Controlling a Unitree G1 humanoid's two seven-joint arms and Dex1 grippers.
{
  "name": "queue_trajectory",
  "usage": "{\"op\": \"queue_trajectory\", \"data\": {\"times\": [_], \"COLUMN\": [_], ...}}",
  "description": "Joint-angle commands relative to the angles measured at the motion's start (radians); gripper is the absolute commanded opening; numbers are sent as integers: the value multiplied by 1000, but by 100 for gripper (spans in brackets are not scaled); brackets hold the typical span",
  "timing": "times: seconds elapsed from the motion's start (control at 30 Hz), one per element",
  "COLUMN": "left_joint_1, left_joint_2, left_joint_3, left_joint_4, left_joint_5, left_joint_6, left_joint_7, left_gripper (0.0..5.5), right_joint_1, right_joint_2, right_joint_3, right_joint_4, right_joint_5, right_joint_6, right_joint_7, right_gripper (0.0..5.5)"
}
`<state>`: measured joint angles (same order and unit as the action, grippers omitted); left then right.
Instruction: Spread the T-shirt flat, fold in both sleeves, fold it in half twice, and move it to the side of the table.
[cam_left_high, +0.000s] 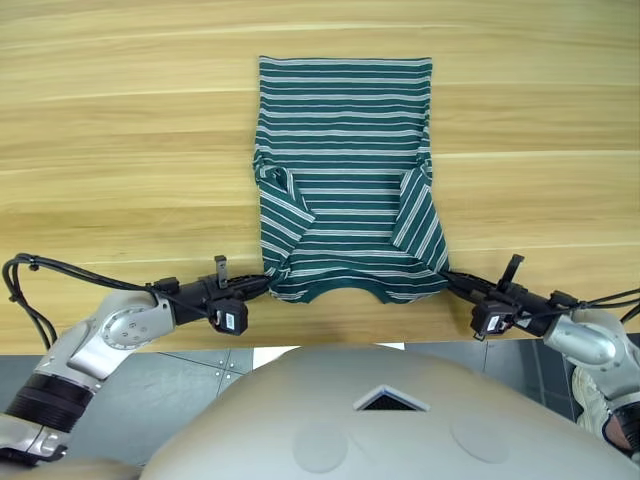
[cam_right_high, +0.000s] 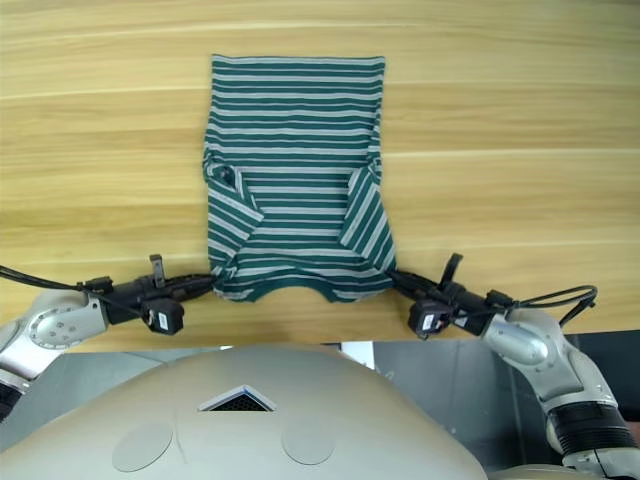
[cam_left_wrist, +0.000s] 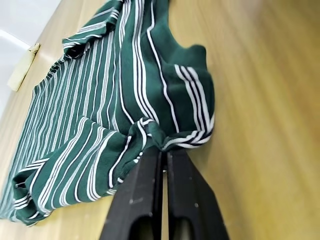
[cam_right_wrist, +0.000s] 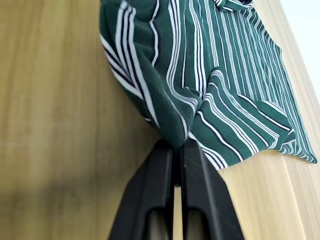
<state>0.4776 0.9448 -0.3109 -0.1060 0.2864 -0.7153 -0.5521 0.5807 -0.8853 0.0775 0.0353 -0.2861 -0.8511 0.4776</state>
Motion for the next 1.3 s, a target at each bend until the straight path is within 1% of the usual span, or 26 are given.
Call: {"op": "queue_trajectory", "data": {"times": [0.03,0.13,0.27,0.4,0.5,0.6,0.7,0.8,1.07,1.2,1.3], "left_joint_1": [176,171,44,-89,-256,-409,-556,-690,-958,-1043,-1069], "left_joint_2": [-19,-40,-148,-233,-309,-370,-423,-470,-545,-569,-579], "left_joint_3": [-24,18,110,161,172,175,170,161,143,128,119], "left_joint_4": [-28,-94,-148,-125,-30,101,280,477,951,1115,1180], "left_joint_5": [14,-74,-191,-218,-229,-196,-142,-77,17,52,67], "left_joint_6": [34,29,90,156,208,235,234,208,108,85,68], "left_joint_7": [20,36,103,137,152,172,211,277,423,485,514], "left_gripper": [0,0,0,0,0,0,0,0,0,0,0], "right_joint_1": [92,86,-2,-74,-255,-444,-630,-788,-1066,-1158,-1201], "right_joint_2": [-10,4,57,100,179,271,365,419,496,528,539], "right_joint_3": [-43,-80,-92,-89,-62,-28,5,34,80,111,126], "right_joint_4": [-45,-94,-135,-146,-87,-8,110,268,680,851,947], "right_joint_5": [77,157,188,186,134,63,3,-60,-118,-139,-147], "right_joint_6": [-6,-5,55,109,188,252,332,378,354,327,313], "right_joint_7": [-5,-13,-28,-33,-69,-122,-185,-252,-388,-443,-477], "right_gripper": [4,4,4,4,4,4,4,4,4,4,4]}}
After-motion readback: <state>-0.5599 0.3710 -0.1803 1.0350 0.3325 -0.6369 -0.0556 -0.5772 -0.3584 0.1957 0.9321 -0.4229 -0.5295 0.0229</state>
